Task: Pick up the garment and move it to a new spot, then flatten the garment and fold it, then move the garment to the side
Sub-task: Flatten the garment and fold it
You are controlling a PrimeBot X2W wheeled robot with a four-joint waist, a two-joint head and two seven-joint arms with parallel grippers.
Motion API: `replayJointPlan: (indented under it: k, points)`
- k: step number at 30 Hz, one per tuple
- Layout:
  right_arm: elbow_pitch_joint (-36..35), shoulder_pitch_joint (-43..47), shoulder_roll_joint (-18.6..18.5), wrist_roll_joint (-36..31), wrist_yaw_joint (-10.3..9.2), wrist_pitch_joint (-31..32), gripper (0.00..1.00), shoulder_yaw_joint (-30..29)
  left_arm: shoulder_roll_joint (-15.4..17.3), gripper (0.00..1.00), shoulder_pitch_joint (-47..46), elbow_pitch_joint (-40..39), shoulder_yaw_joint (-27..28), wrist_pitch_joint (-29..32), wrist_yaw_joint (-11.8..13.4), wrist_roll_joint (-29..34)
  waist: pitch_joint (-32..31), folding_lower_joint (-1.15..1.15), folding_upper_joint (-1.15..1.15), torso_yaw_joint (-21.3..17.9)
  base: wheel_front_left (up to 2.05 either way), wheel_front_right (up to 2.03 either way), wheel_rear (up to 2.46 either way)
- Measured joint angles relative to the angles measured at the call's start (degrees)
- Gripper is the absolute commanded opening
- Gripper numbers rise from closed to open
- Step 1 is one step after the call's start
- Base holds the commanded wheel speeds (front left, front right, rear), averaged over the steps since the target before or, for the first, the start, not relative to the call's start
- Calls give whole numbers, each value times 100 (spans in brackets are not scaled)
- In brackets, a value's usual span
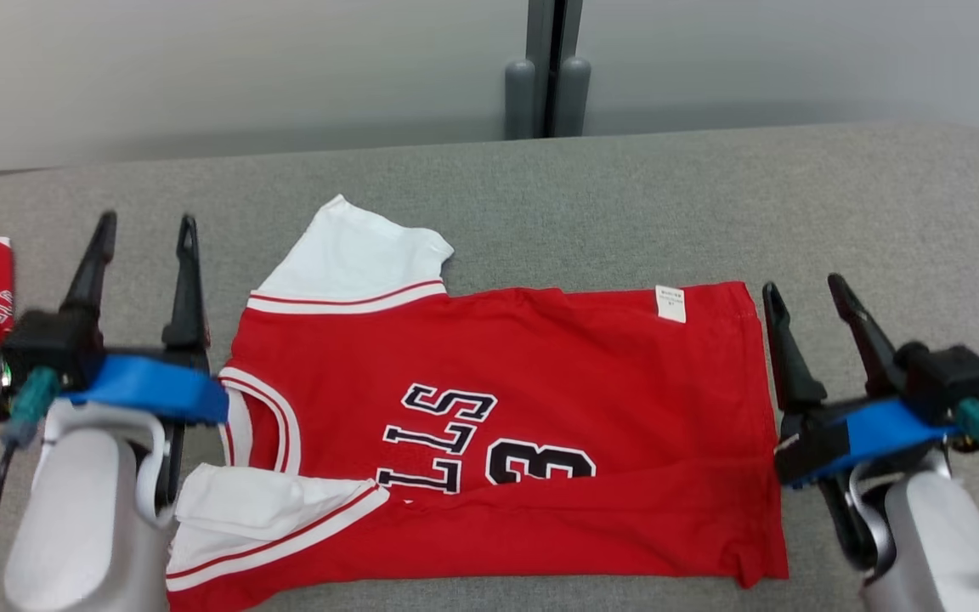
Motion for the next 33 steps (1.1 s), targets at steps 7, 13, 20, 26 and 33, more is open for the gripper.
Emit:
replayJointPlan:
  k: [7, 13, 20, 26, 33]
  points:
    - [432, -1284, -334, 178, 1, 656, 100, 277, 599, 100, -1792, 754, -1067, 563, -32, -778, 661, 1, 0, -157, 0, 0, 0]
    - [608, -1896, -374, 350, 1, 895, 100, 603, 1059, 100, -2880, 1340, -2097, 1059, -32, -1551, 1301, 1, 0, -352, 0, 0, 0]
    - [772, -2214, -291, 477, 1, 726, 100, 880, 1457, 100, -3559, 2116, -3096, 1637, -32, -2296, 1857, 1, 0, -681, 0, 0, 0]
    - [918, -2387, -252, 578, 1, 550, 100, 1069, 1640, 100, -3782, 2585, -3750, 2107, -32, -2930, 2114, 1, 0, -931, 0, 0, 0]
    - [1060, -2510, -272, 687, 1, 412, 100, 1189, 1811, 100, -3934, 2853, -4228, 2217, -32, -3374, 2198, 1, 0, -1025, 0, 0, 0]
